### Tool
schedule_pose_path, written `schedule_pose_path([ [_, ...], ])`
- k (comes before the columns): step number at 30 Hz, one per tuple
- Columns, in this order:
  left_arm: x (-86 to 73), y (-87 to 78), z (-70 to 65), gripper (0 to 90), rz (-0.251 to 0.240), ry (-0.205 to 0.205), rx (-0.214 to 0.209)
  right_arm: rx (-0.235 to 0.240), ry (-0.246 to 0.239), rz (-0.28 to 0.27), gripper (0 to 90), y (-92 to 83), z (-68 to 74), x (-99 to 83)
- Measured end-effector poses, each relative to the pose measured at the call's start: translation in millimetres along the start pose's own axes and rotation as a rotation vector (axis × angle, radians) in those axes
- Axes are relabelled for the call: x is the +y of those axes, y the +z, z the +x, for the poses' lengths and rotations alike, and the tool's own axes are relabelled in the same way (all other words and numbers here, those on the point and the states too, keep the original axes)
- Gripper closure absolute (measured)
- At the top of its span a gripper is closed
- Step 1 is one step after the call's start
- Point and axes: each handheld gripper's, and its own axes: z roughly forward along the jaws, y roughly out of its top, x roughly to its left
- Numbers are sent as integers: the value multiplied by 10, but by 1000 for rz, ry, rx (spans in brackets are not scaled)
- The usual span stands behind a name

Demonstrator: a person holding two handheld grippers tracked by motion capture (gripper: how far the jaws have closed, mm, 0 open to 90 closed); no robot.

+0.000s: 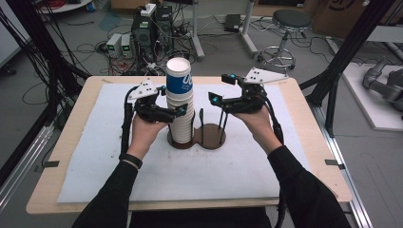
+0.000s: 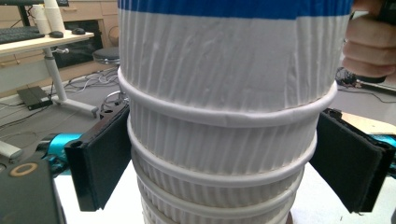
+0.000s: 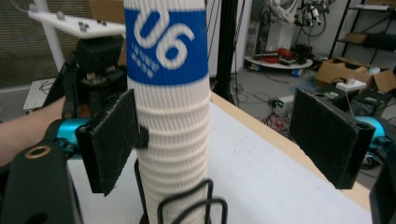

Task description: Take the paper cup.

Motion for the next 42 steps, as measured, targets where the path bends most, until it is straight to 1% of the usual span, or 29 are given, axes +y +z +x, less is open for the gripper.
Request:
schedule_pose_path([
  [2, 0, 1, 1, 115, -1, -3, 0, 12, -3, 0, 168, 53, 16, 63],
  [3, 1, 0, 0, 115, 1, 0, 0, 21, -13, -6, 168, 107, 32, 118],
  [4, 2, -2, 0, 115, 2, 1, 0, 33, -8, -11, 167, 134, 34, 144],
  [6, 2, -2, 0, 115, 2, 1, -1, 38, -4, -13, 167, 161, 39, 166],
  [8, 2, -4, -2, 115, 3, 1, -1, 52, 7, -10, 167, 218, 47, 209],
  [9, 3, -4, -3, 115, 4, 2, 0, 66, 13, -13, 168, 273, 61, 250],
  [11, 3, -4, -2, 115, 4, 3, 1, 73, 22, -23, 167, 318, 81, 286],
  [18, 4, -6, -4, 115, 4, 7, -2, 85, 25, -38, 168, 466, 142, 396],
  [26, 2, -5, -2, 115, 2, 8, -4, 97, 46, -19, 167, 604, 163, 498],
  [28, 3, -6, -4, 115, 4, 9, -3, 102, 50, -20, 167, 660, 187, 548],
  [30, 3, -4, -5, 115, 2, 9, -3, 106, 54, -10, 167, 705, 206, 574],
  [32, 3, -4, -5, 115, 2, 9, -3, 97, 53, 14, 167, 747, 217, 595],
  [33, 3, -4, -5, 115, 2, 9, -3, 101, 55, 18, 167, 761, 220, 603],
  [34, 2, -4, -7, 115, 1, 8, -3, 90, 46, 21, 167, 774, 226, 611],
  [35, 2, -3, -6, 115, 1, 8, -3, 90, 38, 26, 167, 787, 233, 616],
  [38, 1, -2, -5, 115, 0, 9, -4, 96, 38, 40, 168, 820, 243, 616],
  [39, 2, -3, -5, 115, 1, 10, -4, 96, 38, 44, 188, 825, 245, 615],
  [40, 2, -3, -6, 115, 1, 10, -4, 92, 36, 47, 232, 828, 246, 614],
  [42, 3, -4, -8, 115, 2, 11, -3, 95, 39, 47, 253, 830, 238, 611],
])
